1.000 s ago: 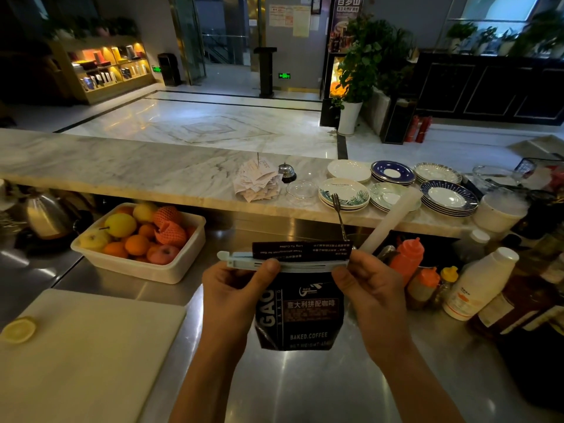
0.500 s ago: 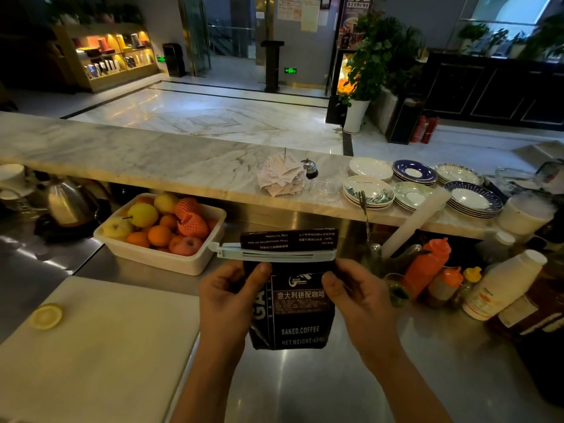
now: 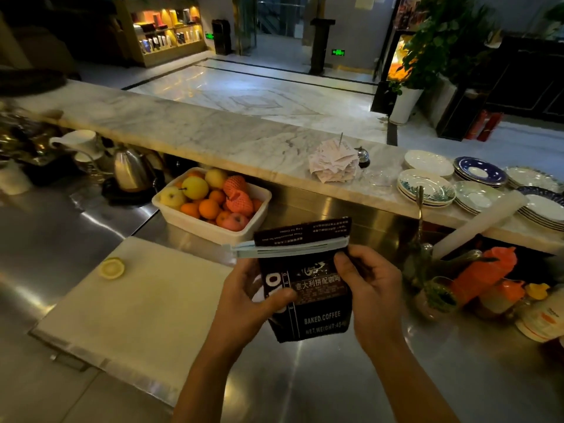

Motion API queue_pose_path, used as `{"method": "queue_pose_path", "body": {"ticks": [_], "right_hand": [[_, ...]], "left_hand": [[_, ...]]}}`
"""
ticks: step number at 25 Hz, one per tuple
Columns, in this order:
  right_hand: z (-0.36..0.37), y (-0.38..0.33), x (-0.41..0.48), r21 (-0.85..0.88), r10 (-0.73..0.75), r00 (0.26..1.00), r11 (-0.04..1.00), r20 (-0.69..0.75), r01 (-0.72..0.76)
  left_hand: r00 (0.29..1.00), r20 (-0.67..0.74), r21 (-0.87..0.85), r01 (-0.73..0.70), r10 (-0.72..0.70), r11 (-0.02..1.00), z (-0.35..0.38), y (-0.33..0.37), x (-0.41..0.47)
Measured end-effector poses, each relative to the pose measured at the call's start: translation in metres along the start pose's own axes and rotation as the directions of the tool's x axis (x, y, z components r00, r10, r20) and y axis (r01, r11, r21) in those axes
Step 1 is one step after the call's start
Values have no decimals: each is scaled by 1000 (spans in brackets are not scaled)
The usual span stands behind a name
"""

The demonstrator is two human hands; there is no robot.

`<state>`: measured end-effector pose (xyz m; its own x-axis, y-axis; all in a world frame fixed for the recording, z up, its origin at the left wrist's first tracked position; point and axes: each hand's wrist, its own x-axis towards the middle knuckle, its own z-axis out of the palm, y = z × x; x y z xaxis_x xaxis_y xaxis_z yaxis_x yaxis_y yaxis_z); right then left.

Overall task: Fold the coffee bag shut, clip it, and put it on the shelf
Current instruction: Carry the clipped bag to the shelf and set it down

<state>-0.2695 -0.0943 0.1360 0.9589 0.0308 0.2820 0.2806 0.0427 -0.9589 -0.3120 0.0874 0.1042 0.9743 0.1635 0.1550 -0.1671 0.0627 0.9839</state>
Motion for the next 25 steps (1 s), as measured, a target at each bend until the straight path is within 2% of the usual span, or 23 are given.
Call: {"method": "queue_pose_path", "body": {"ticks": [2,3,7,9,12,15,18,21,25], "right_hand": [[6,-1,6,22,-3,999,1000,41,2],[8,-2,9,42,-3,998,999,59,0],[19,-4,10,129,11,956,990,294,-51],[23,-2,7,178,-21,871,981,491,-77],[33,11,-10,185,-31,653,968,757,-169],[59,18,-50,124,-19,432,968,902,-217],[89,9,-95,151,-73,314,961,947,-231],[122,-17,-154,211,-181,139,945,974,-248],[151,-61,-270,243,-289,-138,929,947,-278]], "left_hand": [[996,75,30,43,-46,999,-5,-2,-14],[997,67,43,39,-41,998,-4,-2,-21],[973,-227,92,-22,42,996,2,4,-53],[939,-335,128,-35,76,991,-2,7,-72],[850,-518,142,-24,95,990,-6,11,-116],[703,-707,136,26,79,990,-10,16,-179],[542,-833,161,44,112,986,-11,32,-242],[365,-918,194,62,158,979,-8,52,-313],[84,-968,244,90,237,965,7,76,-439]]}}
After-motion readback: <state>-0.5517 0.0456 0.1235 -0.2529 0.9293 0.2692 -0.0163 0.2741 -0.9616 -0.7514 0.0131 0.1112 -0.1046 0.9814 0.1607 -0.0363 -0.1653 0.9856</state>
